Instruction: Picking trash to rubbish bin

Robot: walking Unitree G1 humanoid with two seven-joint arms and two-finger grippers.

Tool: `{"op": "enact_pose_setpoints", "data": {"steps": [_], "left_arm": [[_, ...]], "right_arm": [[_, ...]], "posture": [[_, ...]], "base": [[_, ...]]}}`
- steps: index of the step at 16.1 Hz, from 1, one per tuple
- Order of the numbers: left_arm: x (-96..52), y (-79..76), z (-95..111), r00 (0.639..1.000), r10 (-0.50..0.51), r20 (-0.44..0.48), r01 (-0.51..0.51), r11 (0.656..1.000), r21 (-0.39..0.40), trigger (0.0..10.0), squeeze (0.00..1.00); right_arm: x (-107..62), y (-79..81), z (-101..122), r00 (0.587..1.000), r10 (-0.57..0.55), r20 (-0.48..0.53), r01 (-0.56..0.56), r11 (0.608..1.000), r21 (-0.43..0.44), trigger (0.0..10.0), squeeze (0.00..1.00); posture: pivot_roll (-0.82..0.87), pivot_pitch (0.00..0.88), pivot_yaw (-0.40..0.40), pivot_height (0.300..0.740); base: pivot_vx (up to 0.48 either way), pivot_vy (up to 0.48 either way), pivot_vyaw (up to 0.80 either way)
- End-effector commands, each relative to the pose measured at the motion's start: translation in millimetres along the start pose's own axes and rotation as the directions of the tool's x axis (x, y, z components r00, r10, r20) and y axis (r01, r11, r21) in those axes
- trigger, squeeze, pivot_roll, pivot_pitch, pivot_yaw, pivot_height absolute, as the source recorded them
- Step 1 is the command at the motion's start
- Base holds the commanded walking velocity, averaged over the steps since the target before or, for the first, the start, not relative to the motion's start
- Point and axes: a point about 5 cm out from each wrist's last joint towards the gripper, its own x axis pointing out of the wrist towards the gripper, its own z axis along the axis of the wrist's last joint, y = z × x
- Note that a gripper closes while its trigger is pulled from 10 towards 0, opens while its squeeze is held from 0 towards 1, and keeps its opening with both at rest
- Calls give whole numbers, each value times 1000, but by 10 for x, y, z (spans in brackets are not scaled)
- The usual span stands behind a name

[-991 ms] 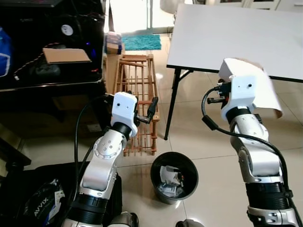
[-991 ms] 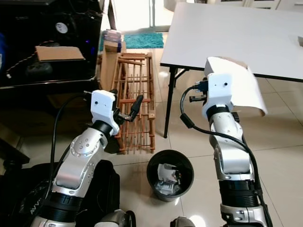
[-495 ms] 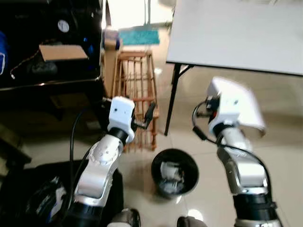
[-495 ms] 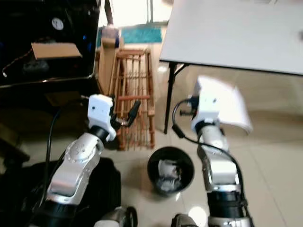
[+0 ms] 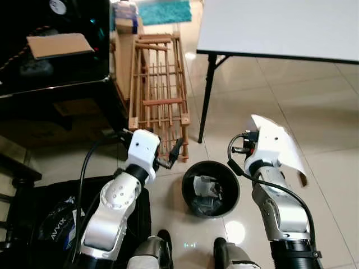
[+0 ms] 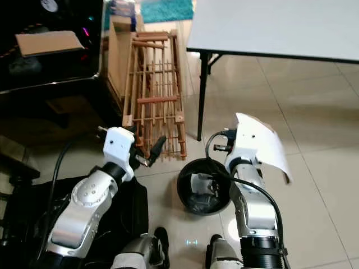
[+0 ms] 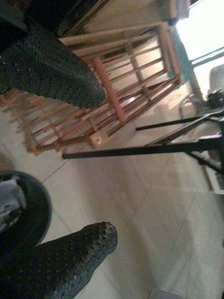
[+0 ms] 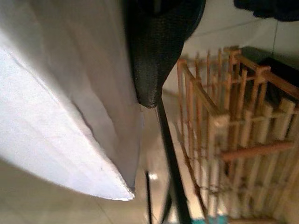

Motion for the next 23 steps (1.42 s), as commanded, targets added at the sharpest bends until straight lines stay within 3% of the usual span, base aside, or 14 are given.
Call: {"op": "enact_pose_setpoints", "data": {"steps": [1, 4, 6, 14, 23], "left_arm": [[-57, -5, -117, 999, -7, -49, 6, 1000, -9, 10000, 0], [-78, -31, -176, 997, -15, -73, 12, 999, -33, 10000, 0], [-73, -54, -181, 997, -24, -71, 23, 999, -23, 10000, 0], [-60, -63, -187, 996, -45, -72, 43, 999, -23, 10000, 0], [-66, -107, -226, 994, -73, -85, 71, 997, -25, 10000, 0]], "right_arm": [[-36, -51, -211, 995, -28, -99, 32, 999, 41, 10000, 0], [-74, -101, -432, 977, -57, -205, 79, 992, 101, 10000, 0], [-89, -151, -500, 972, -79, -223, 99, 992, 80, 10000, 0], [-77, -188, -518, 968, -91, -235, 112, 990, 81, 10000, 0], [-94, -249, -561, 960, -107, -260, 128, 990, 66, 10000, 0]], "posture": [[18, 335, 81, 740], [5, 342, 76, 740], [2, 341, 75, 740], [5, 335, 77, 740], [-9, 345, 74, 740]], "base": [[0, 0, 0], [0, 0, 0], [0, 0, 0], [0, 0, 0], [0, 0, -363]]}}
